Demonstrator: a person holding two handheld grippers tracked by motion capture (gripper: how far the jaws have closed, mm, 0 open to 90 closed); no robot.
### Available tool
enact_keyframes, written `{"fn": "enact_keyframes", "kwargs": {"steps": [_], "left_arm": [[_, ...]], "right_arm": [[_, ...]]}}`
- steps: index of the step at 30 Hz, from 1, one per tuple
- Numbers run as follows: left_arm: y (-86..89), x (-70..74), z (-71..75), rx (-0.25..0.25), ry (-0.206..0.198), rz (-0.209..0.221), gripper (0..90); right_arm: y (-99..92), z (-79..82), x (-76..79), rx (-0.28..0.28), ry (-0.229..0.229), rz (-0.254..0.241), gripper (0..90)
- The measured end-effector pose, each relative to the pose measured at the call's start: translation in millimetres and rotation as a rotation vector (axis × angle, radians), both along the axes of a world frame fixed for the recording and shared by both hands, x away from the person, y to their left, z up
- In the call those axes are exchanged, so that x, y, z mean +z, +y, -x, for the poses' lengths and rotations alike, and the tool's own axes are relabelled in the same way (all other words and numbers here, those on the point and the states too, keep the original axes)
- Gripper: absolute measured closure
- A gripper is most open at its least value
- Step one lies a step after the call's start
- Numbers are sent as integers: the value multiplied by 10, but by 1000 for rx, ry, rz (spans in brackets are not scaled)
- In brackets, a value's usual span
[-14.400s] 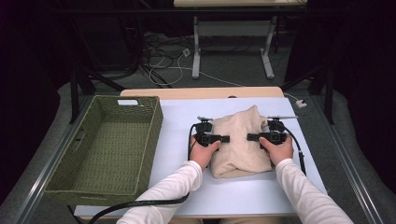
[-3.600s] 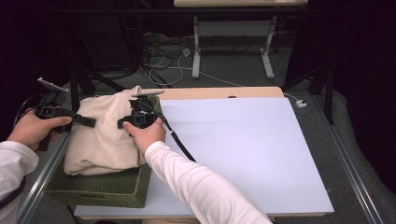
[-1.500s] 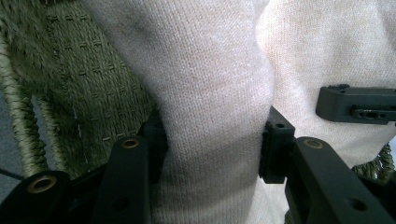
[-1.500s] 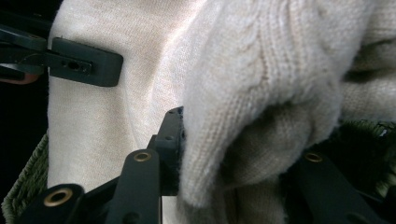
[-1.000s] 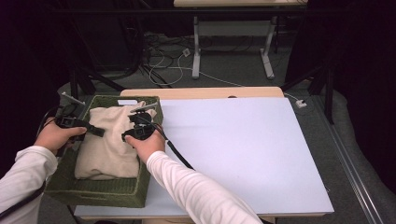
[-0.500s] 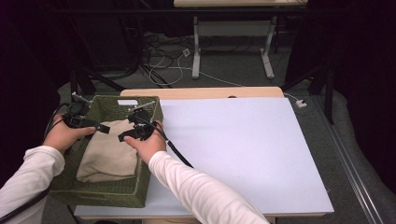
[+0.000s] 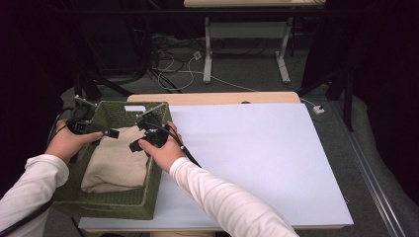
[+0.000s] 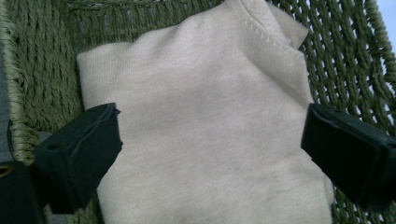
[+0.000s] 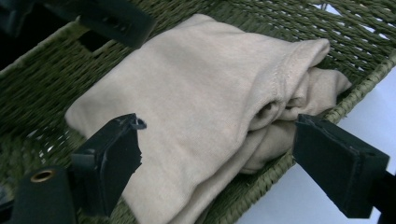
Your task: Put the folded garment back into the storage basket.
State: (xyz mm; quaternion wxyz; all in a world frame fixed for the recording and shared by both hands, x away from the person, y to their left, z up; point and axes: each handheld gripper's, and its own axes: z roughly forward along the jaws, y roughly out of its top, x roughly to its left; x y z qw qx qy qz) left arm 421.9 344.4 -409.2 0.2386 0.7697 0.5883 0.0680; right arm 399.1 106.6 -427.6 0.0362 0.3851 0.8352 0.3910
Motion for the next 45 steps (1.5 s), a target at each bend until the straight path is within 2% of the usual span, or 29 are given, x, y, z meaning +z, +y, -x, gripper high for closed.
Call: {"fn": "enact_keyframes", "kwargs": {"steps": [3,5,12,14,21,23,24,27,31,44,45], "left_arm": [[-10,41,16,6,-8,13,5],[-22,68,26,11,-23,25,5],[-58,183,56,3,-73,77,4],[-75,200,66,5,-87,98,4],[-165,237,93,-6,-103,100,4],[-191,252,108,-26,-114,114,4],[-208,262,117,-38,-117,119,4],[-276,298,147,-34,-136,111,4],[-390,344,188,-66,-149,108,7],[-787,331,310,-169,-143,94,12],[-806,332,314,-183,-133,98,12]], "right_arm": [[-61,28,58,29,-18,-39,138],[-90,37,87,33,-6,-58,102],[-177,48,149,44,-25,-8,0],[-208,52,169,44,-34,3,0],[-323,74,209,49,-82,57,0],[-368,89,232,44,-84,49,0],[-395,91,238,50,-102,50,0],[-477,113,260,49,-116,53,0],[-600,112,290,41,-136,50,0],[-1061,197,481,12,-177,38,0],[-1108,199,497,1,-180,33,0]]}}
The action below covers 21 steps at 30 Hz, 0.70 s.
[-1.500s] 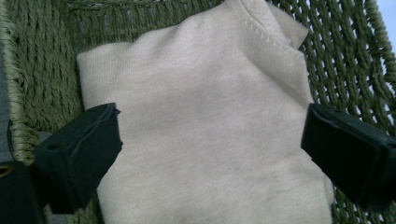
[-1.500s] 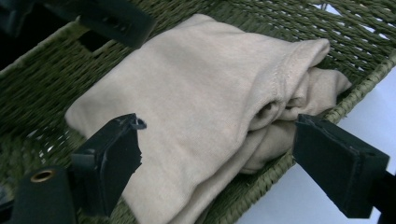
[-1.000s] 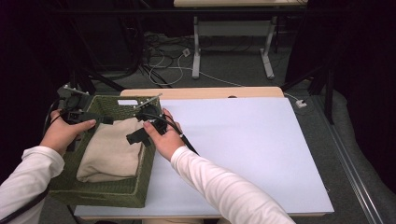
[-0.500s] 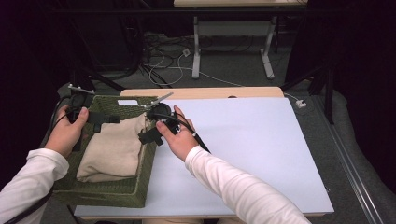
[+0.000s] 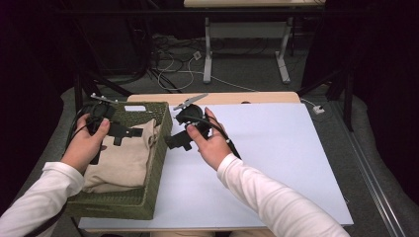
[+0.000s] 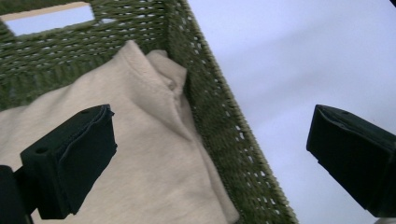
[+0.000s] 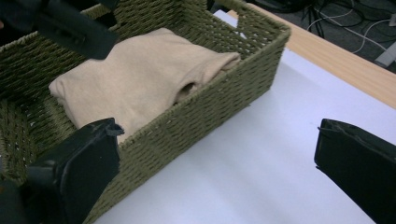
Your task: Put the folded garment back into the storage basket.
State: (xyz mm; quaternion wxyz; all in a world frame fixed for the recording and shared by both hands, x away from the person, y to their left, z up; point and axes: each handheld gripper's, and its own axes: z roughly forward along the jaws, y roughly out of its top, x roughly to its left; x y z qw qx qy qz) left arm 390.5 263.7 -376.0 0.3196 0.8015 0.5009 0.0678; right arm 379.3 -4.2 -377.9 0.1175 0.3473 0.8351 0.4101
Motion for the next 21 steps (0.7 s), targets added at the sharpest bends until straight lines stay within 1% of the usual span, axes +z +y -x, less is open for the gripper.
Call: {"fn": "enact_keyframes", "kwargs": {"steps": [1,2,3,4,7,9,12,14,18,19,20,21], "left_arm": [[-37,-5,12,2,-8,-4,12],[-66,-4,20,-5,-8,-3,12],[-100,-1,27,-19,-9,-1,12],[-124,3,35,-20,-10,-1,12],[-208,21,56,-47,-14,7,12],[-278,34,79,-55,-23,11,13],[-374,63,115,-89,-36,14,13],[-439,85,149,-102,-44,20,13],[-569,105,210,-135,-63,36,16],[-604,109,227,-137,-69,34,18],[-645,105,244,-144,-76,43,19],[-670,106,255,-150,-78,45,19]], "right_arm": [[-30,-2,10,-3,0,-2,0],[-69,2,24,-13,11,-6,0],[-110,-4,29,-15,6,-9,0],[-161,-4,36,-21,8,-11,0],[-272,2,43,-32,5,-18,0],[-356,16,48,-39,9,-9,0],[-489,47,46,-44,14,-10,0],[-584,66,40,-45,8,-12,0],[-789,126,31,-58,13,-17,0],[-839,146,27,-66,18,-17,0],[-893,162,18,-69,15,-15,0],[-960,186,12,-78,22,-14,0]]}}
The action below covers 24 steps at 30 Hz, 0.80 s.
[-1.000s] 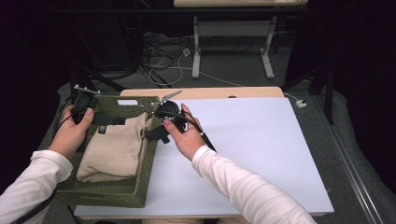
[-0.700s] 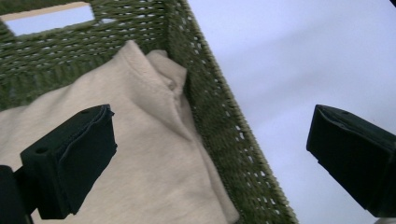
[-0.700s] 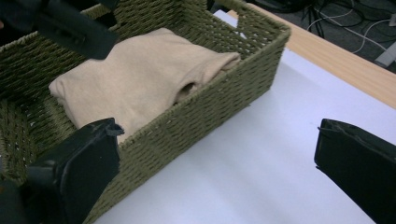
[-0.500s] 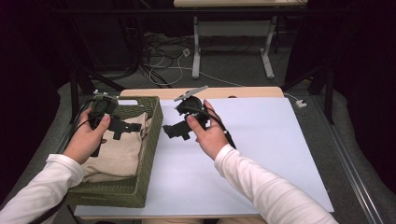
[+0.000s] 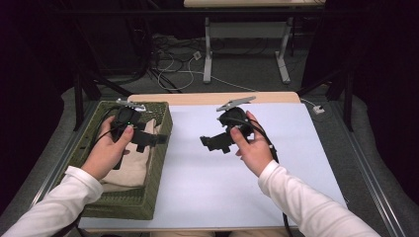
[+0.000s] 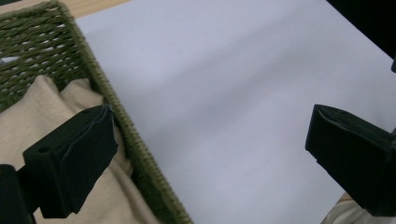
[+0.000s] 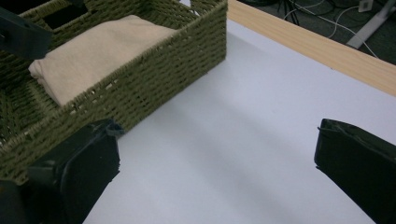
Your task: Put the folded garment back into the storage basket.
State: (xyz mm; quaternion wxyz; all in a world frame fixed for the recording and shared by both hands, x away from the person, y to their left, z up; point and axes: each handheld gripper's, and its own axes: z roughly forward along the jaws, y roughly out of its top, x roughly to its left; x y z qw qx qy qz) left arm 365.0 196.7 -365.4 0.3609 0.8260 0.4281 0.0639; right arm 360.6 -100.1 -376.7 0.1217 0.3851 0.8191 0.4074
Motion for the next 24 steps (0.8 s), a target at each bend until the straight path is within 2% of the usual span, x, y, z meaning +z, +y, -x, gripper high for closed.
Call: {"fn": "enact_keyframes", "kwargs": {"steps": [5,10,13,17,23,24], "left_arm": [[-157,-4,60,-34,-26,-4,19],[-283,-7,125,-71,-43,13,19],[-348,-27,164,-80,-54,40,19],[-439,-117,198,-88,-69,78,19],[-537,-261,240,-113,-64,87,19],[-545,-287,245,-114,-70,101,19]], "right_arm": [[-249,64,0,-25,-4,-3,0],[-463,118,-7,-56,-9,-5,0],[-582,158,-26,-67,-7,-3,0],[-724,205,-77,-90,-1,-13,0],[-916,273,-161,-117,-3,-16,0],[-945,286,-180,-119,-10,-13,0]]}}
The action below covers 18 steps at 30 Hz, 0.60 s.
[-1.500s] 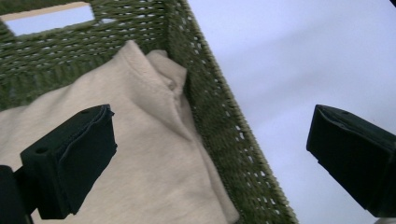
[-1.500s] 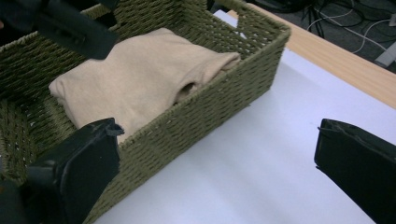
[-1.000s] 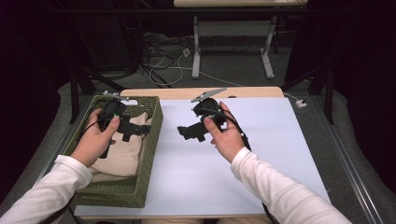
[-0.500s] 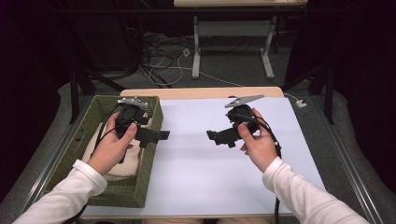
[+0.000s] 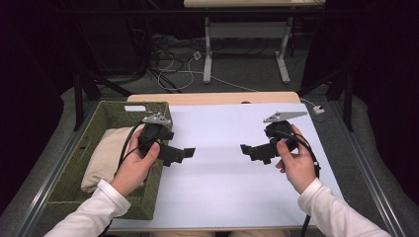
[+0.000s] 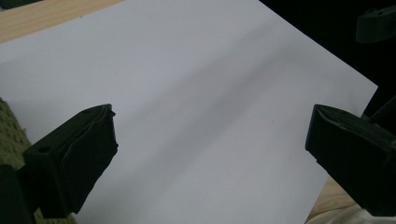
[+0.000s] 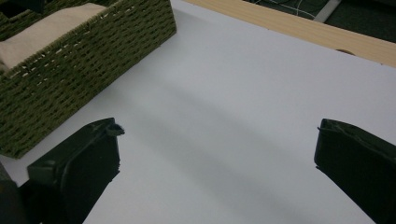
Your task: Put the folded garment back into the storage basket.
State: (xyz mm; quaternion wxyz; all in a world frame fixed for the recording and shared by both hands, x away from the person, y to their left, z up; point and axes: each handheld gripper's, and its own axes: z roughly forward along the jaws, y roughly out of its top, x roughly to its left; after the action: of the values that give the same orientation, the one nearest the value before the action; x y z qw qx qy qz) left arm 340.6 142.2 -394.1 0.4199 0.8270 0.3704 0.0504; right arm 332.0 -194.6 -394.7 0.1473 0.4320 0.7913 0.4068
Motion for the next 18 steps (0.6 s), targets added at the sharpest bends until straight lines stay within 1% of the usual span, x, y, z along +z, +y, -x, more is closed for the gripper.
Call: {"fn": "enact_keyframes", "kwargs": {"steps": [1,2,3,4,5,6,8,9,10,11,12,14,17,18], "left_arm": [[-9,-23,10,5,-2,3,21],[-21,-49,21,9,2,18,24],[-21,-70,26,7,-5,22,27],[-27,-91,41,15,-5,29,28],[-41,-118,60,27,-2,50,29],[-44,-141,69,21,-2,59,30],[-63,-187,101,21,0,69,30],[-79,-207,127,29,0,75,30],[-81,-225,137,16,-17,69,30],[-97,-242,159,18,-13,75,29],[-109,-262,175,16,-17,74,30],[-144,-309,208,18,-19,88,30],[-183,-371,253,15,-25,81,30],[-194,-394,262,13,-36,80,30]], "right_arm": [[-27,16,-21,-5,0,-2,0],[-53,30,-50,-9,-1,-4,0],[-82,46,-76,-12,2,-4,0],[-110,61,-106,-16,2,-7,0],[-139,73,-140,-20,-1,-9,0],[-173,88,-166,-27,4,-12,0],[-235,109,-227,-39,9,-32,0],[-266,118,-256,-46,10,-39,0],[-295,130,-280,-53,10,-42,0],[-319,142,-305,-59,8,-46,0],[-345,155,-326,-64,9,-48,0],[-391,184,-362,-73,6,-58,0],[-448,243,-417,-91,-17,-71,0],[-461,267,-439,-95,-20,-77,0]]}}
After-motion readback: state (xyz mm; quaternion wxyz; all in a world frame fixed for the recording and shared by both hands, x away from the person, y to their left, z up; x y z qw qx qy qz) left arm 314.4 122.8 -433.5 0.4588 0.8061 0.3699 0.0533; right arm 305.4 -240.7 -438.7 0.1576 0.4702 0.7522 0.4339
